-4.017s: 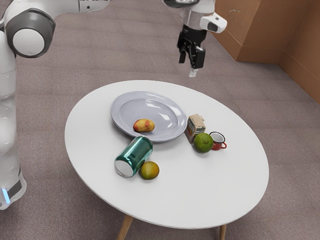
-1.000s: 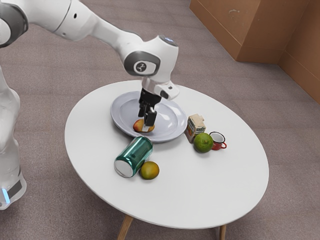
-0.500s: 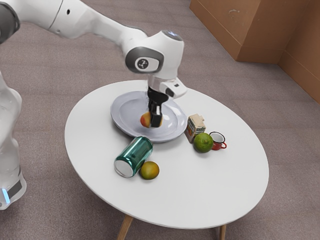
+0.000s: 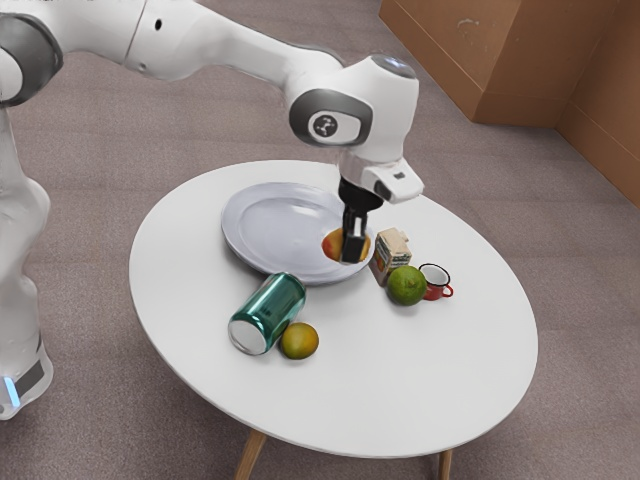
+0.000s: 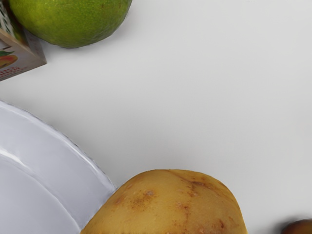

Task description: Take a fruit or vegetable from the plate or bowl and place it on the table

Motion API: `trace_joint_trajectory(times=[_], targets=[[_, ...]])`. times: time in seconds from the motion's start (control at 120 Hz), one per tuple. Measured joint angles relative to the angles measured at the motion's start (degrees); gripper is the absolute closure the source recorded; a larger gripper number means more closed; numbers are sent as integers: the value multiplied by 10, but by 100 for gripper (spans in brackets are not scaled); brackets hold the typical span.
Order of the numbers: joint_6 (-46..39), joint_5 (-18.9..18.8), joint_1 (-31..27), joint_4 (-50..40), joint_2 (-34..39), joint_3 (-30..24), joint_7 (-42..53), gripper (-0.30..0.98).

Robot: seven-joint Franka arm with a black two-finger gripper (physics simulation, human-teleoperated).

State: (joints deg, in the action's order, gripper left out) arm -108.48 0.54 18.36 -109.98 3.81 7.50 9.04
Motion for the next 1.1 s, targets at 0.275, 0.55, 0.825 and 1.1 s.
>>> trace_joint_trajectory(times=[0.275,0.55,0.825,1.1], targets=[[4,3,58,34,-44,-4,3,47],[4,3,98,43,-53,-3,5,47],[3,0,50,69,-67,1,6,47],[2,0,32,70,-67,1,7,48]])
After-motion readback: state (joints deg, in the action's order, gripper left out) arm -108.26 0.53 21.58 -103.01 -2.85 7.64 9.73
